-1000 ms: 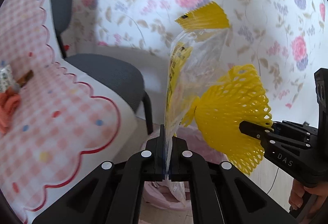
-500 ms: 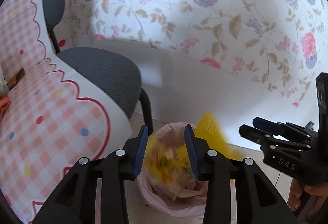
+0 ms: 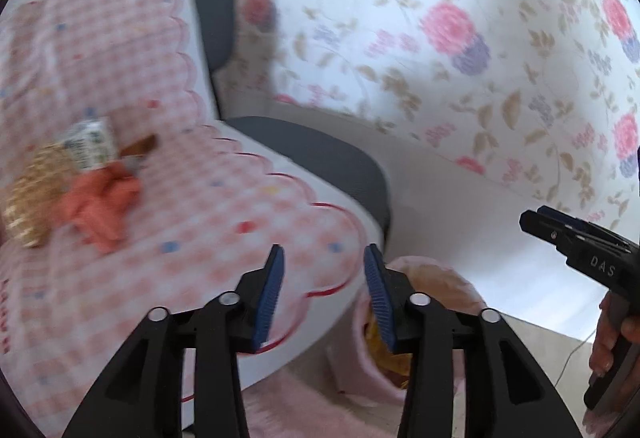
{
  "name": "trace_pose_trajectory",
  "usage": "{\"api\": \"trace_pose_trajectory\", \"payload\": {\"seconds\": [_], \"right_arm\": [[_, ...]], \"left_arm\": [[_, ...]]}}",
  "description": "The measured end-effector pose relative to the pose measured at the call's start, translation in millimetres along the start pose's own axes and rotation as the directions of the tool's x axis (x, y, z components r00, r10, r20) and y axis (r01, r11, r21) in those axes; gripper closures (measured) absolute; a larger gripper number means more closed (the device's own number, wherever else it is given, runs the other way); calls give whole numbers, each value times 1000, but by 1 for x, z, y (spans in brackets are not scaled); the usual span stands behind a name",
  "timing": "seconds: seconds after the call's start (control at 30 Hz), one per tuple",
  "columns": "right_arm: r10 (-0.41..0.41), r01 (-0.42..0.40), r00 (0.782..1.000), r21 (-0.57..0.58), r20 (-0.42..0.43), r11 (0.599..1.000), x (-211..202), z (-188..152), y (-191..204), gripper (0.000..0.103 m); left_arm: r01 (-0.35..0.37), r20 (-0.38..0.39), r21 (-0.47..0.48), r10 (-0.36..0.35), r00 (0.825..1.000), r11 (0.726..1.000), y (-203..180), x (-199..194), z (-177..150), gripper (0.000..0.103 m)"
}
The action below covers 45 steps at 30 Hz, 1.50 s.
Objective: Collect trash
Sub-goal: 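Return to the chair and grasp the orange glove with the right gripper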
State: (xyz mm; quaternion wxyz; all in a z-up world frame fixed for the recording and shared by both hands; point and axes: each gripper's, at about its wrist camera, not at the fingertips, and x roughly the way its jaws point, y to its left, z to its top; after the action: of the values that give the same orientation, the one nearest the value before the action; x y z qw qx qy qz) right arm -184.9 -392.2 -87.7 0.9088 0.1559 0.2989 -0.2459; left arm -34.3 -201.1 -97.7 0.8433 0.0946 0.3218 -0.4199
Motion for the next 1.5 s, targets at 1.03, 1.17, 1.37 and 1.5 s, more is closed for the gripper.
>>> {"api": "trace_pose_trajectory", "payload": {"seconds": [1.03,1.17,1.37,1.5], "right_arm": [[396,-433,901,-351,-176,830,106,61,275,49],[400,-448,893,-353,-205,821,131,67,290,50],[408,-475,878,-360,-249,803,160,67,318,63],[375,-458,885,-369,-276,809,183,64,338,45]], "left_arm": [[-515,-79,-300,518,852,803,249,-86,-3,27],[-531,-86,-314,534,841,787,267,-77,8,27],[-532,-99,-340,533,840,775,282,-64,11,27],[-528,-119,-340,522,845,778,283,-56,5,24]]}}
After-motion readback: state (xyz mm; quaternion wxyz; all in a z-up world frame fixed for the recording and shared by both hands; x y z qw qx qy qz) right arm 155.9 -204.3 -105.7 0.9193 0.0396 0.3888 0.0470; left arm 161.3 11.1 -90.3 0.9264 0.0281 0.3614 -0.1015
